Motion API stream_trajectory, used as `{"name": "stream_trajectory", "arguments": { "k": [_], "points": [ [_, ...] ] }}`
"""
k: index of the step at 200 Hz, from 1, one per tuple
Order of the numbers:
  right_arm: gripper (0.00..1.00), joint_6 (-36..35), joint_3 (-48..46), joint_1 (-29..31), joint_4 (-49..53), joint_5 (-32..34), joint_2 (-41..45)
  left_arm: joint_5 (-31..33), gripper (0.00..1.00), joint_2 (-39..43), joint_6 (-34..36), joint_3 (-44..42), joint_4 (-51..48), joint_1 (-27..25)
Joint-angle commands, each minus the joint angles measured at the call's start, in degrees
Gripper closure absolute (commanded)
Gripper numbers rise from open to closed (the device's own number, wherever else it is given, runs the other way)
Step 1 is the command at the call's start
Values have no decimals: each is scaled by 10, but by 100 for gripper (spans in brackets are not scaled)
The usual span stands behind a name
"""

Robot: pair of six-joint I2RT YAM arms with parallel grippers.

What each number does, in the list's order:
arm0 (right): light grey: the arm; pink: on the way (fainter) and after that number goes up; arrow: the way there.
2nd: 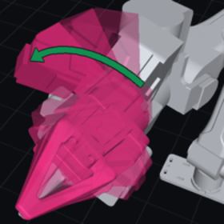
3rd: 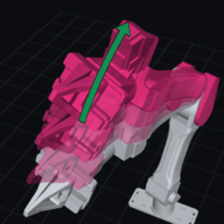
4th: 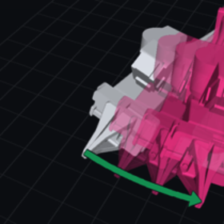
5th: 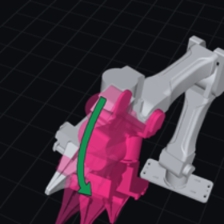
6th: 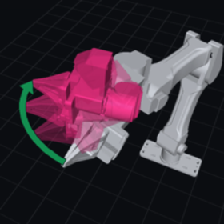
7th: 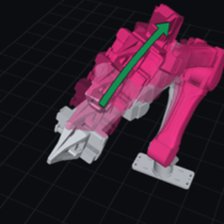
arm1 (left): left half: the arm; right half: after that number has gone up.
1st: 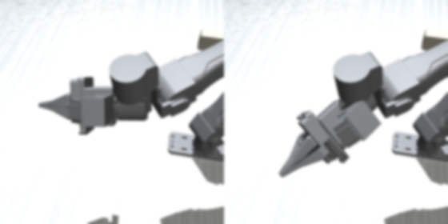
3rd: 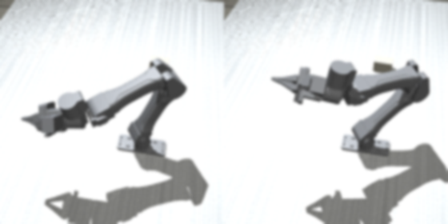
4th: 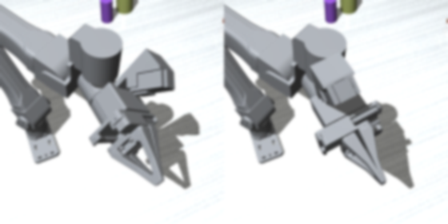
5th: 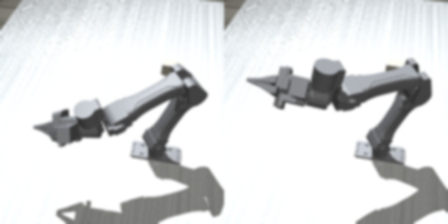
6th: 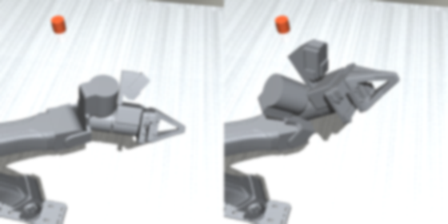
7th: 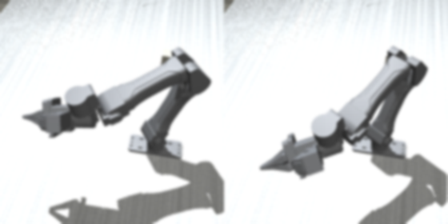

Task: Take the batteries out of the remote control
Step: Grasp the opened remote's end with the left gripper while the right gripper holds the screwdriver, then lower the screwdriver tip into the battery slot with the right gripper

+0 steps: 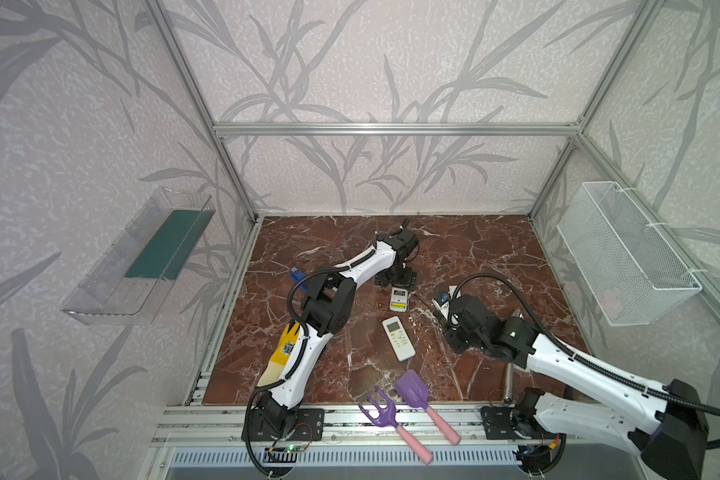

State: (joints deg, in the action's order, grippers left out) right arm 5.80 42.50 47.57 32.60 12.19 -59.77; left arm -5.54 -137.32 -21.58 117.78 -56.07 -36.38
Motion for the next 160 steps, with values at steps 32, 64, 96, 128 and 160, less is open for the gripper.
{"name": "stream_trajectory", "arguments": {
  "k": [32, 64, 96, 128, 160],
  "points": [
    [100, 0, -2, 1, -12, -12, 17, 22, 19, -20, 25, 35, -44, -4],
    [100, -7, 1, 1, -14, -19, 10, 39, 33, -23, 30, 21, -46, -5],
    [100, -20, 9, 1, -17, -25, -5, 48, 41, -19, 31, 1, -42, -5],
    [100, -30, 13, 1, -28, -39, -14, 50, 48, -15, 32, -12, -38, -4],
    [100, -57, 17, 2, -45, -65, -28, 75, 51, 8, 57, -43, -33, 0]
  ]
}}
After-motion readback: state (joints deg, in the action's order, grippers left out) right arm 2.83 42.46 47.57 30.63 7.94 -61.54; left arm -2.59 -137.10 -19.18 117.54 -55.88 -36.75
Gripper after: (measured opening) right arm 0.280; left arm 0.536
